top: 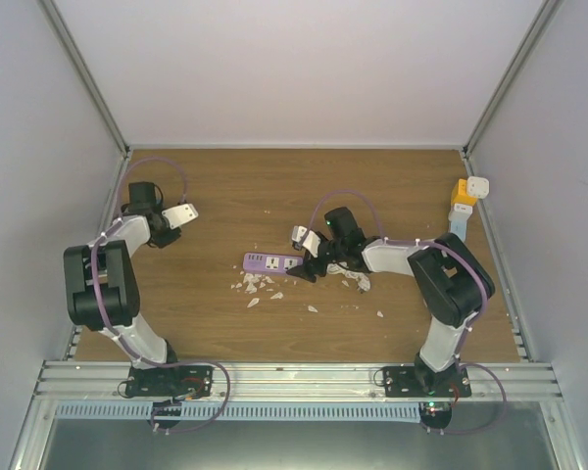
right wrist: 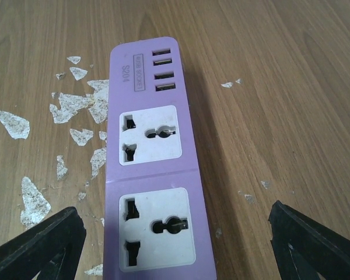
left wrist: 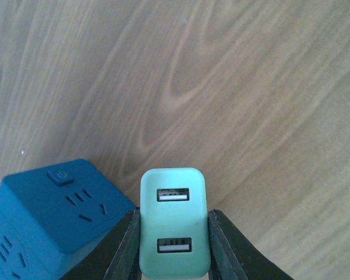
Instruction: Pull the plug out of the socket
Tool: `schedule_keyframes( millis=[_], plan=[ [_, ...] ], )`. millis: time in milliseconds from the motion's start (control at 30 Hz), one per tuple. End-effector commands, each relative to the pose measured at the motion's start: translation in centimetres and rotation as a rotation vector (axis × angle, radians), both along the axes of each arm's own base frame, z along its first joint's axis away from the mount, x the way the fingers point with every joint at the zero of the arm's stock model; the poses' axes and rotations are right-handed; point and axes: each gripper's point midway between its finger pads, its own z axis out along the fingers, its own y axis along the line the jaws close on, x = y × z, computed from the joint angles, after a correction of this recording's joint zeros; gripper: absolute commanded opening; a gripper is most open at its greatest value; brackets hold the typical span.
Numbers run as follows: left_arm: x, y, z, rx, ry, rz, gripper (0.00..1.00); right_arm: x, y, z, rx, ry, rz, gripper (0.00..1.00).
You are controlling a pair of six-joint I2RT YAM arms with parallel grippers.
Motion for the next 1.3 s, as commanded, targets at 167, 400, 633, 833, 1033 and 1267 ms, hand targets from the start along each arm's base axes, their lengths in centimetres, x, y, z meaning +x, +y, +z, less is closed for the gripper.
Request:
schedule_keyframes(
  millis=[167,400,633,833,1033,1267],
  plan=[
    [3.0,-1.1,-0.7,0.059,-0.070,0.031,0.26,0.9,-0.9,2.0,0.014,-0.027,-0.028,0.88],
    [3.0,-1.6,-1.4,0.054,-0.053,0.025,0.41,1.8,-2.2,2.7,-0.006,-0.045,-0.061,0.88],
    [1.9,-2.6,-1.1,0.016,-0.020,0.004,0.53,2.0,-3.2,3.9,-0.030,-0.067,-0.064,0.88],
    [1.4,-3.2,0.0,-0.018,-0.024,-0.004,0.77,1.7,-4.4,4.1,-0.086,-0.080,-0.065,0.88],
    [1.7,-5.5,3.1,-0.139,-0.043,-0.059,0.85,1.0,-6.1,4.1,-0.146,-0.089,-0.079,0.87],
    [-2.0,-11.1,7.1,-0.350,-0.005,-0.326,0.92,-0.1,-8.4,3.5,-0.237,-0.053,-0.068,0.85]
  ],
)
